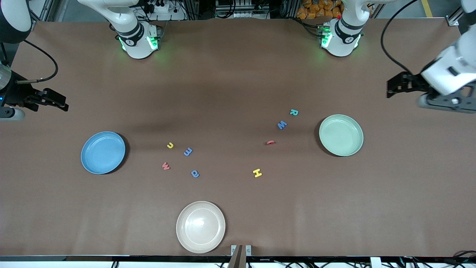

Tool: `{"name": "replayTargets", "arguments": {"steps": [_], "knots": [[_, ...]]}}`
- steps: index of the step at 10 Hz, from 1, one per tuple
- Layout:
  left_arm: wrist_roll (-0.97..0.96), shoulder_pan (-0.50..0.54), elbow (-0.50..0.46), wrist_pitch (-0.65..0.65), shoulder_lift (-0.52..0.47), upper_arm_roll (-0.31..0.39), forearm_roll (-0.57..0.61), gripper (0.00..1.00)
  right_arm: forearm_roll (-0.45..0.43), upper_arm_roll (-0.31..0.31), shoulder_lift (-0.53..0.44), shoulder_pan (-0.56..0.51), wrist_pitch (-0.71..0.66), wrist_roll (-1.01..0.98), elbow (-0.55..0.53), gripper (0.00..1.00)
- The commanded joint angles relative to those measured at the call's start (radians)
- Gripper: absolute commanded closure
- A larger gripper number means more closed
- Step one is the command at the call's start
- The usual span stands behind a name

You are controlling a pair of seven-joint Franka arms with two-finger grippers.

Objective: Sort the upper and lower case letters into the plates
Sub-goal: 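Reach the right gripper to blue a while the left gripper reaches pink Q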

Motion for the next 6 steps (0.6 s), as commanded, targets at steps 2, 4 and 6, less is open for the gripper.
{"name": "replayTargets", "arguments": {"steps": [2, 4, 6], "knots": [[-0.195, -0.053, 0.014, 0.107, 0.183, -0.127, -0.018, 0.00, 0.010, 0.001, 0.070, 0.130, 0.031, -0.018, 0.009, 0.00], [-0.220, -0.117, 0.017, 0.255, 0.309, -0.127, -0.018, 0.00, 0.024, 0.002, 0.160, 0.167, 0.109, -0.017, 0.007, 0.00], [-0.266, -0.156, 0.017, 0.453, 0.440, -0.127, -0.021, 0.00, 0.024, 0.002, 0.240, 0.243, 0.180, -0.015, 0.004, 0.00]]}}
